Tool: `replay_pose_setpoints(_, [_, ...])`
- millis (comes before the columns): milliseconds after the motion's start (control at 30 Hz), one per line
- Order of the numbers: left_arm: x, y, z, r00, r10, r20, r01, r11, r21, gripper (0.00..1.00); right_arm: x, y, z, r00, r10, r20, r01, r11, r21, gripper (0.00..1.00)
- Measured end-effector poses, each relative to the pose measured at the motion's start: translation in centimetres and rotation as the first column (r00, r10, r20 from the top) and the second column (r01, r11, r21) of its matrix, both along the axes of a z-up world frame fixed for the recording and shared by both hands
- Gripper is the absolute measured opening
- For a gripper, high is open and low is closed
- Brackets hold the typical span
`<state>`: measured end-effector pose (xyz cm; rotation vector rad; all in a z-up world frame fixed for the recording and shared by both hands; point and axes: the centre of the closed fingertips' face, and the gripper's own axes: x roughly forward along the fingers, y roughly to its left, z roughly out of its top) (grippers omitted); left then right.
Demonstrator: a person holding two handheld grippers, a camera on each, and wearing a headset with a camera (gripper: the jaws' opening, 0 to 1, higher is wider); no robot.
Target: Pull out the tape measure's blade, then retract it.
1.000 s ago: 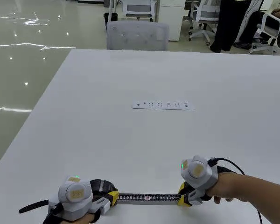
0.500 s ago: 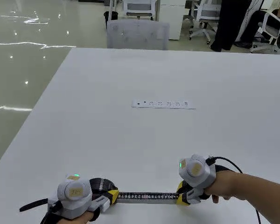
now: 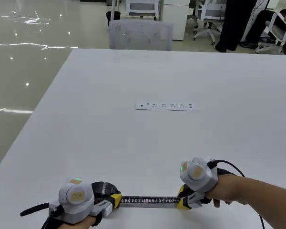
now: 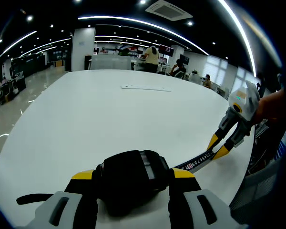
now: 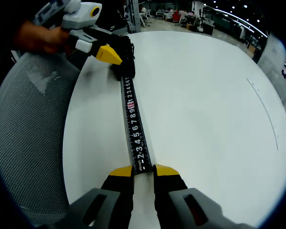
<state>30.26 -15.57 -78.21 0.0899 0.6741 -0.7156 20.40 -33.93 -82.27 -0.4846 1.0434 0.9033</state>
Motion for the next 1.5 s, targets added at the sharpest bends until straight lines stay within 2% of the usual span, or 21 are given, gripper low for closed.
replay_pose_setpoints(1500, [0.0, 0.1, 0.1, 1.000, 0.005, -0.003, -0.005, 1.000, -0.004, 0.56, 1.0, 2.5, 0.1, 1.000, -0.014, 0.010, 0.014, 0.999, 0.034, 0.14])
